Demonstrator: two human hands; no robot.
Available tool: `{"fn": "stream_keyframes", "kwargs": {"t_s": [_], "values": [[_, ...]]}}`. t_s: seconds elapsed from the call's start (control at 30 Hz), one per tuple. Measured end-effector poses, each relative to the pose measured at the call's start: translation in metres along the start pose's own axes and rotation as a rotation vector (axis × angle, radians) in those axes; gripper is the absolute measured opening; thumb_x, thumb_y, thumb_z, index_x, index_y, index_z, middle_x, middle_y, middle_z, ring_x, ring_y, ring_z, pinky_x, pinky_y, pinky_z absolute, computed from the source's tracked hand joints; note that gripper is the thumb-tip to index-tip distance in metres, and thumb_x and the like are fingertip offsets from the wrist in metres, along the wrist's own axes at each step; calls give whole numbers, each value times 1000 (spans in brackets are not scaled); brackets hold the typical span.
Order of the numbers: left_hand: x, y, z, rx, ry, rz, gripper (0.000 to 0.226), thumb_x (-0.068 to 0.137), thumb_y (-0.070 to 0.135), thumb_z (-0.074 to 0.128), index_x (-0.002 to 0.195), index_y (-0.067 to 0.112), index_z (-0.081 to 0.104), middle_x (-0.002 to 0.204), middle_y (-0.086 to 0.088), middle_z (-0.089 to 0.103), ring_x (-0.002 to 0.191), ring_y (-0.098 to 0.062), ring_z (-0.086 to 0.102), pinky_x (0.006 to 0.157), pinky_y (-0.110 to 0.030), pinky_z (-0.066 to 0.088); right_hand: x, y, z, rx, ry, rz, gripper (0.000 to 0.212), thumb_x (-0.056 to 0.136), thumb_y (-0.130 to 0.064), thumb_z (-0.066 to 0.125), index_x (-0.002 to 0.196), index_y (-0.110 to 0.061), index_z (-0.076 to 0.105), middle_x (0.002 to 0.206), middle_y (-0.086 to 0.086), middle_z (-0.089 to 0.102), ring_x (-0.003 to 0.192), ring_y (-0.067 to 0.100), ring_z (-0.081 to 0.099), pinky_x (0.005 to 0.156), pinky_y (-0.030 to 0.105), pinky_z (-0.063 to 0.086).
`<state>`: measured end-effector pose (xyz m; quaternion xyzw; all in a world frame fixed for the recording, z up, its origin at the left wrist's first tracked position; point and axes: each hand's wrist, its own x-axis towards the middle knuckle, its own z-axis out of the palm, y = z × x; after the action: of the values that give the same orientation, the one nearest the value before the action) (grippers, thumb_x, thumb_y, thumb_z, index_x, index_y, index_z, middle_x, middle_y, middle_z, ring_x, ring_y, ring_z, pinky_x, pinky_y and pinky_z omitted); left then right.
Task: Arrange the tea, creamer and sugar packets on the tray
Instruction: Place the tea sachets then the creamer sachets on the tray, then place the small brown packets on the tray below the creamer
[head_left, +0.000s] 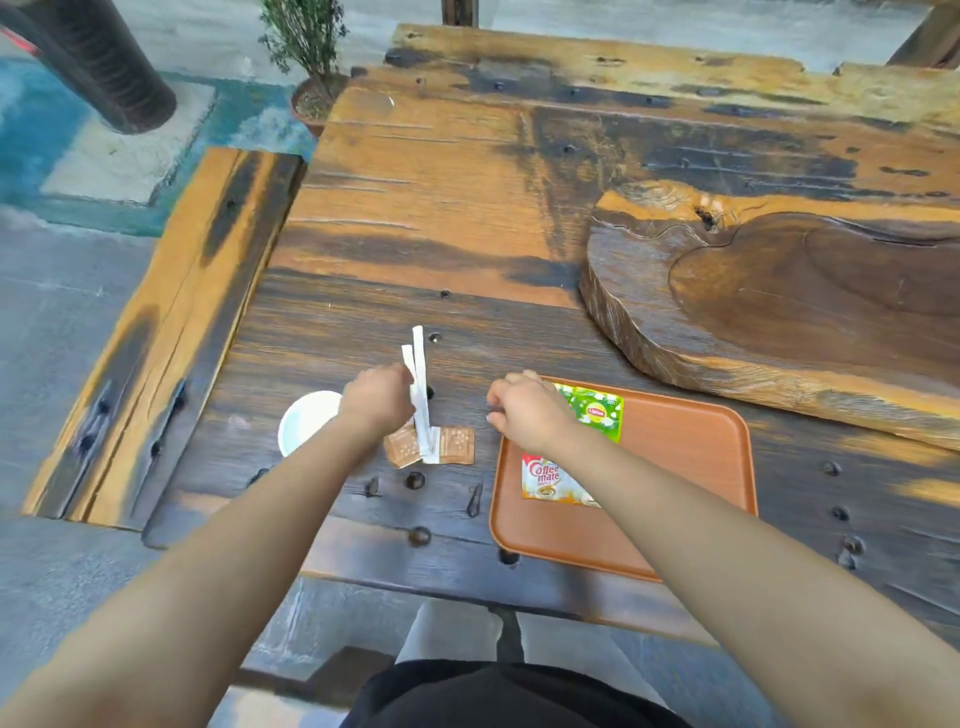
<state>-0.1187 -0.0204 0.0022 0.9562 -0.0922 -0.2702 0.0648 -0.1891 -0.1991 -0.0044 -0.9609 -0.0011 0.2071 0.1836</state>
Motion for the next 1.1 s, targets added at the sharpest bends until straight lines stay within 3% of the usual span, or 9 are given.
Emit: {"fn": "stream_keyframes", "kwargs": {"t_s": [0.1, 0.2, 0.43, 0.7, 0.8, 0.9, 0.97, 1.1], "values": [[1, -3, 4, 279, -83, 8, 44, 82, 22, 58, 125, 14, 51, 127, -12, 61, 120, -32, 53, 98, -39, 41, 15, -21, 12, -40, -36, -7, 35, 88, -29, 54, 117, -9, 55, 124, 13, 55, 122, 30, 42, 100, 39, 37], [3, -5, 16, 408, -126, 33, 41, 81, 22, 58, 122, 17, 53, 124, -8, 62, 121, -27, 51, 101, -38, 34, 21, -35, 32, -68, -74, 12, 37, 89, -27, 53, 121, -9, 52, 127, 12, 52, 124, 29, 39, 102, 40, 34], [8, -6, 35, 487, -70, 58, 39, 84, 19, 53, 122, 13, 51, 124, -7, 60, 120, -26, 50, 103, -40, 30, 20, -39, 63, -58, 18, 85, 36, 85, -15, 57, 120, -11, 47, 123, 11, 49, 119, 29, 42, 101, 38, 34], [3, 3, 26, 490, -72, 92, 35, 84, 11, 47, 119, 13, 55, 122, -8, 60, 119, -25, 49, 103, -40, 28, 19, -35, 59, -52, -5, 84, 32, 84, -6, 54, 116, -6, 51, 121, 14, 50, 117, 31, 44, 100, 39, 37], [-6, 8, 15, 454, -56, 108, 34, 84, 6, 44, 115, 13, 55, 114, -7, 66, 111, -26, 56, 101, -39, 28, 18, -31, 49, 111, -78, 140, 24, 85, -5, 51, 109, -7, 53, 116, 16, 58, 110, 33, 54, 85, 36, 45], [-7, 17, -2, 453, -106, 122, 35, 85, 6, 47, 119, 12, 54, 119, -9, 64, 113, -27, 58, 100, -39, 34, 15, -24, 21, 270, -112, 206, 11, 84, -12, 54, 95, -13, 56, 102, 16, 65, 97, 32, 61, 68, 28, 39], [-17, 38, -19, 438, -71, 151, 34, 84, 7, 52, 117, 11, 57, 120, -9, 63, 112, -28, 60, 91, -36, 44, 2, -8, -6, 356, -45, 237, 11, 81, -13, 59, 92, -13, 59, 88, 11, 61, 88, 29, 60, 67, 26, 37], [-23, 70, -51, 394, -61, 155, 30, 80, 6, 58, 109, 9, 63, 116, -9, 64, 105, -29, 63, 80, -34, 50, -11, 17, -50, 444, 61, 232, 19, 79, -9, 64, 97, -5, 65, 84, 4, 56, 79, 19, 52, 57, 25, 37]]}}
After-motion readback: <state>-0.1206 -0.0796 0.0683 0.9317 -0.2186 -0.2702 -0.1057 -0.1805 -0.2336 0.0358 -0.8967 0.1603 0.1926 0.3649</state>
